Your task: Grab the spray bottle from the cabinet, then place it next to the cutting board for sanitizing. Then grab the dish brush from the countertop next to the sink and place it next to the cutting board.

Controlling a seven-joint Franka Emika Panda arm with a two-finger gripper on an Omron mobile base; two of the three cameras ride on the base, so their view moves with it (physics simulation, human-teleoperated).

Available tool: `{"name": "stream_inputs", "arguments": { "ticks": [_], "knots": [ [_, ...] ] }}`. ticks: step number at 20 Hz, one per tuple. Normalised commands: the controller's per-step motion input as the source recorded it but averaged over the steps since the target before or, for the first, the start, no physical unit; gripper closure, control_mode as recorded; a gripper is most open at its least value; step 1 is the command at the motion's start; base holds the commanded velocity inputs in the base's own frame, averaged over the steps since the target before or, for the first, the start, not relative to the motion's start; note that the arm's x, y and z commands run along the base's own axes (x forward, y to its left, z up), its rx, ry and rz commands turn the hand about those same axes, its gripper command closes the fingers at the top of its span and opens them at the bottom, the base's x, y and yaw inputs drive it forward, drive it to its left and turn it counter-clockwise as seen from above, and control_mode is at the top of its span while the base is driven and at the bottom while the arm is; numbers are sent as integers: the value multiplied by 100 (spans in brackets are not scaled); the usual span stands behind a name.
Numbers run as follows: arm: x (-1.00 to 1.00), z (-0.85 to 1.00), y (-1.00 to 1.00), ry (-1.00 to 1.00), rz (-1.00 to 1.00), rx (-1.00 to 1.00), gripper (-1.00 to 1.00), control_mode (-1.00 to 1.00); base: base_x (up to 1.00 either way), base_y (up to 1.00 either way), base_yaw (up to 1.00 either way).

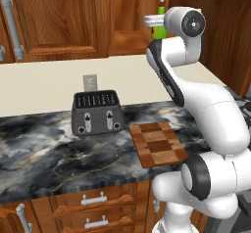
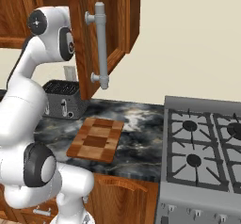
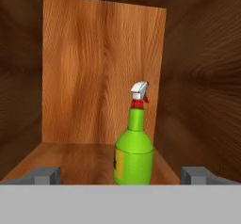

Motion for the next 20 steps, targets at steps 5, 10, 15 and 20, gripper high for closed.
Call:
{"name": "stream_inputs", "arguments": {
  "ticks": [5, 10, 15, 20],
  "knots": [
    [46, 1, -2, 3, -3, 0, -100, -100, 0, 0, 0],
    [30, 4, -4, 1, -5, 3, -100, -100, 0, 0, 0],
    [29, 0, -7, 1, 0, 7, -100, -100, 0, 0, 0],
    [28, 0, -18, 2, 0, 12, -100, -100, 0, 0, 0]
  ]
}}
